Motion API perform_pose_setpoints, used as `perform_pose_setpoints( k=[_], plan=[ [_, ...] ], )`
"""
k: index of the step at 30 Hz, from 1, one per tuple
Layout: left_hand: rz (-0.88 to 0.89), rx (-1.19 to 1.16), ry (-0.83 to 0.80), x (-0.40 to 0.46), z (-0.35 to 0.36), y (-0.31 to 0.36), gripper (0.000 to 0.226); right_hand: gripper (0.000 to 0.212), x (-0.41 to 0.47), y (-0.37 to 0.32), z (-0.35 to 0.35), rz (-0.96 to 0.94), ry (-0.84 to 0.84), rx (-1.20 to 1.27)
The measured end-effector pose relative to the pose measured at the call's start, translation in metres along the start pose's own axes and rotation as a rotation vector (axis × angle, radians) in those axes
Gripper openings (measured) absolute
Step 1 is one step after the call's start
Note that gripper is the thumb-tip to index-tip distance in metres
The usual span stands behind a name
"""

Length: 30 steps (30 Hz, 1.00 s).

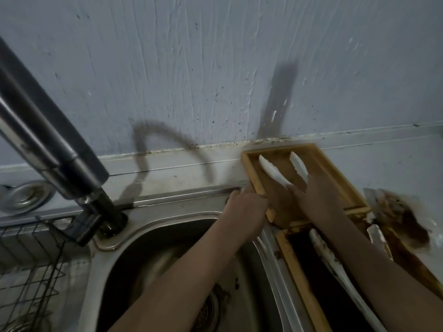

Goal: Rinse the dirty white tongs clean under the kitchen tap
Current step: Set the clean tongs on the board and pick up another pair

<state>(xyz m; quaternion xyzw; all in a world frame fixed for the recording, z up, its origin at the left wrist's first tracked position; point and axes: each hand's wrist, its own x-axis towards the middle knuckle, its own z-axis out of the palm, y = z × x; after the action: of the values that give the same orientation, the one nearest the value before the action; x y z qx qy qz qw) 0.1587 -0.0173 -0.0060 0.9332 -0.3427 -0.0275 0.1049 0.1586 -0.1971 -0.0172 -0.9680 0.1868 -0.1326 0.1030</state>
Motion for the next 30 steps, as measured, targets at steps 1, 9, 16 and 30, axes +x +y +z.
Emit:
perform_pose_setpoints(
  k=[1,9,16,30],
  plan=[
    [0.007,-0.019,0.005,-0.001,0.001,-0.001,0.038,0.055,0.001,-0.002,0.002,0.008,-0.005,-0.006],
    [0.002,-0.069,-0.037,-0.005,0.007,-0.005,0.052,0.055,-0.004,-0.011,0.008,0.037,-0.059,-0.072],
    [-0.01,-0.18,0.059,-0.056,0.015,0.027,0.067,0.029,-0.062,0.01,-0.047,-0.152,0.306,0.202],
    [0.156,-0.135,-0.037,-0.114,0.016,0.074,0.067,0.043,-0.188,0.06,-0.064,0.336,-0.102,-0.099]
  ],
)
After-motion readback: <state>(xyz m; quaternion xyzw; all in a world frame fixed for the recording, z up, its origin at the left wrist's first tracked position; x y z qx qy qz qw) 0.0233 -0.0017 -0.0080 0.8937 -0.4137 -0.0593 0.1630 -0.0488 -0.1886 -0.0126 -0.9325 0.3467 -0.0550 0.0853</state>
